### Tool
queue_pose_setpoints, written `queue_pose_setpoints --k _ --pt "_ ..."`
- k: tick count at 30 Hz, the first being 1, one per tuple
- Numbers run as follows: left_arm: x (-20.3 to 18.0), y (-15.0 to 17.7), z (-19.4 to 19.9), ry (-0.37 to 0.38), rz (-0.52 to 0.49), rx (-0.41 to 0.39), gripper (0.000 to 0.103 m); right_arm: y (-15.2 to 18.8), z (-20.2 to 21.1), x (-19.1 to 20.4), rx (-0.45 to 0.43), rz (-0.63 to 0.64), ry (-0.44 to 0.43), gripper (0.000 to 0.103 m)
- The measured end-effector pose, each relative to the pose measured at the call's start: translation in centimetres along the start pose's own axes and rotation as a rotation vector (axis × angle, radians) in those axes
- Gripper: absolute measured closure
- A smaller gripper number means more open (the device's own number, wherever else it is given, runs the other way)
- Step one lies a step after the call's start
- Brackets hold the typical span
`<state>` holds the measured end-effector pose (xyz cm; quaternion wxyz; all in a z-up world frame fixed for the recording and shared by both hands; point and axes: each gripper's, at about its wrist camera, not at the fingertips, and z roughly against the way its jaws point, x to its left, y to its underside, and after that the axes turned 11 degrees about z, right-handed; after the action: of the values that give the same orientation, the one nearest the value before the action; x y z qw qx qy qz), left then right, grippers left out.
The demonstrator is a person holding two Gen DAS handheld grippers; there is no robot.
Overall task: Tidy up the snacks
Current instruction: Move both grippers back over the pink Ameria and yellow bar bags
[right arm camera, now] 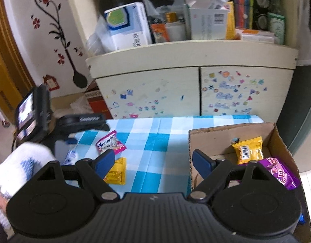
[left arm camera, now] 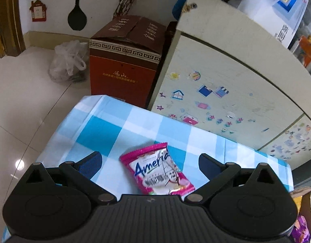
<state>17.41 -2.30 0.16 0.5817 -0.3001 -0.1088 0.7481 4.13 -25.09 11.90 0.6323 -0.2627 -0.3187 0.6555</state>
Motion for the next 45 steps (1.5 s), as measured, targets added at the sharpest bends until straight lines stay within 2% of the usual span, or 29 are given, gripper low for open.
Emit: queue_pose_setpoints --k 8,13,22,27,35,37,41,45 --pt "-0.8 0.1 -3.3 -0.044 -0.058 0.024 0.000 0.2 -0.6 1.1 0.023 0.048 -0.017 0.019" --pt "0.2 0.6 -4.9 -0.115 -0.046 0.053 0.000 0.3 -1.1 1.2 0.036 0.043 -0.024 0.019" --pt "2.1 1.9 -3.7 -0.151 -0.070 0.050 0.000 0.5 -1.9 1.7 0.052 0.048 -0.035 0.019" --pt "3.3 3.0 -2.6 -0.098 -0.152 0.023 0.006 0.4 -2.5 1.8 0.055 0.032 -0.039 0.019" --pt "5.0 3.8 -1.0 -0.109 -0.204 0.045 0.013 0.9 -4.4 2.9 0.084 0.041 -0.081 0.019" --pt "5.6 3.9 -0.5 -0.112 -0.185 0.073 0.014 1.1 -5.1 3.5 0.093 0.052 -0.095 0.019" --pt "6.6 3.3 0.7 -0.028 -0.132 0.069 0.013 1.6 -6.9 4.7 0.106 0.070 -0.124 0.019" --pt "5.6 2.7 1.1 0.007 -0.206 0.013 0.005 2.2 -8.8 6.0 0.122 0.082 -0.162 0.019"
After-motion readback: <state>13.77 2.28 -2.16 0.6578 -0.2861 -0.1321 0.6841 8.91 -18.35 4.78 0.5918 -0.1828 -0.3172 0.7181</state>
